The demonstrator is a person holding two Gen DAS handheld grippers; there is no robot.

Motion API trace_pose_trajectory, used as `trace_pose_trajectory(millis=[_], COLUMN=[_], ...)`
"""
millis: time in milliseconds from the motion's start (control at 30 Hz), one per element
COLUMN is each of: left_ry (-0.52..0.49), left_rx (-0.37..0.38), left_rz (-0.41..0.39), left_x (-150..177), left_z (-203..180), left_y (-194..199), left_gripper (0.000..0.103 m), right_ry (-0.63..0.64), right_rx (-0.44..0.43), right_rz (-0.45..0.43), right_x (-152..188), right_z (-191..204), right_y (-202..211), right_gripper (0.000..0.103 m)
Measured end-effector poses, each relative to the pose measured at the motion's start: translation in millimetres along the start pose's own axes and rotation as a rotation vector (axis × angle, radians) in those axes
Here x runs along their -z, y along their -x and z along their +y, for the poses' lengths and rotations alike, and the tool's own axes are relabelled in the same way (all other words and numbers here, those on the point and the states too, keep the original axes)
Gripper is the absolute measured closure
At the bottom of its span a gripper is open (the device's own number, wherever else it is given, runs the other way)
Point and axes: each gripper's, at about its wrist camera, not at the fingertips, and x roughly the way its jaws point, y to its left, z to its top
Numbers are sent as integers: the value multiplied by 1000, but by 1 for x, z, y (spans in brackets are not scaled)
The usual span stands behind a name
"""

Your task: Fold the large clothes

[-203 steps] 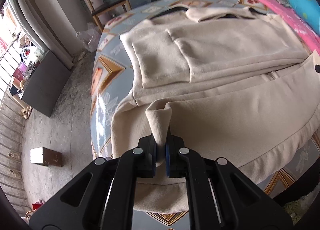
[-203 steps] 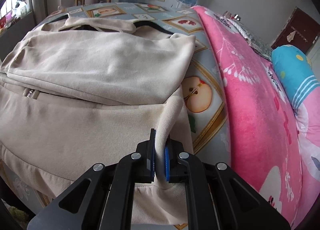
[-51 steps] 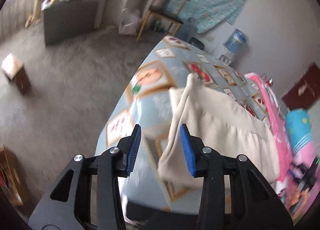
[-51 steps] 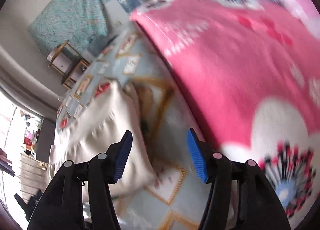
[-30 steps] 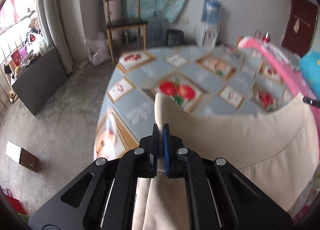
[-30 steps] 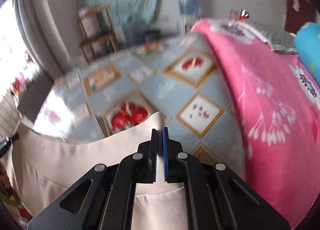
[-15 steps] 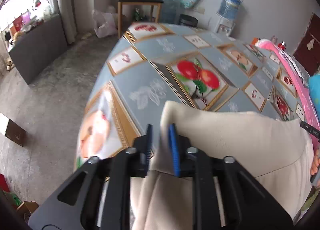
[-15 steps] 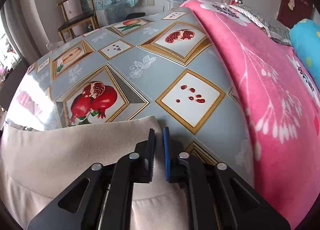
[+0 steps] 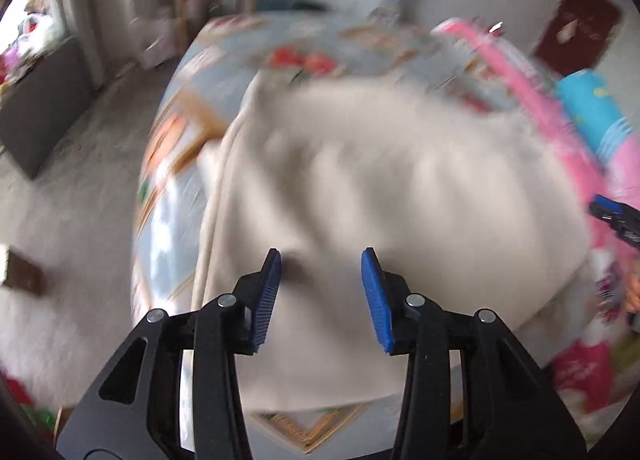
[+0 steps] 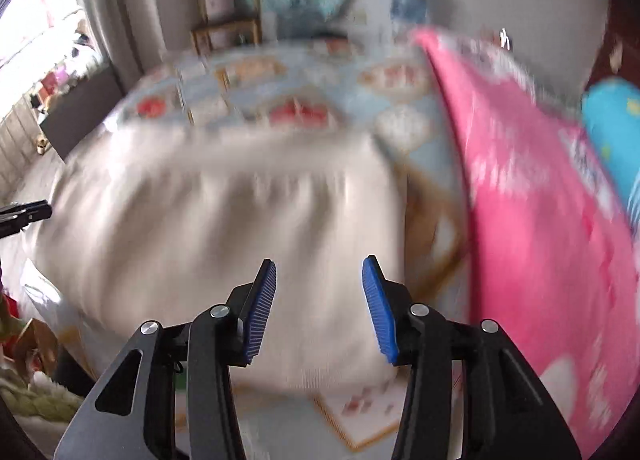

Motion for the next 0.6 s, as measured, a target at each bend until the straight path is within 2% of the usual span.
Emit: trace_pose_trajectory(millis=[33,67,133,167,200,267,367,400,467,533,600], left_ry=[-9,-17,-17,-22,-41,-78,-124,-146,-192,-247,-271], left_rx=[-16,-15,-40,-57,-83,-90,11,78,145,191,171], left_rz=[-27,-58,-65,-65,-77,-115,-154,-159,-143,-130,-76], left_x=[7,12,13,12,12,13,7,5,3,7,11], left_z=[3,4,4,2,-1,-9,-35,-53,-81,-110,-126], left_y=[-1,1,5,9,16,30,44,43,34,19,-1], left_gripper=[62,62,62,62,63,64,64,64,64,64,64], right_ry=[-25,-73,-143,-151,-133,-88,1,46,142,163,189], right_rx=[32,-12,-46,-31,-9,-56,-211,-232,-253,-328,-330], right_rz=[39,33,27,19,-15,-97,-160,-168,-176,-143,-104], right_x=[10,17,18,15,12,8,7,7,11,11,16], right_z=[-7,-16,-25,-24,-18,4,57,76,119,141,157], right_y=[-16,-23,-15,-7,9,40,57,57,46,27,6], right_gripper=[59,59,59,59,59,59,59,59,62,80,86])
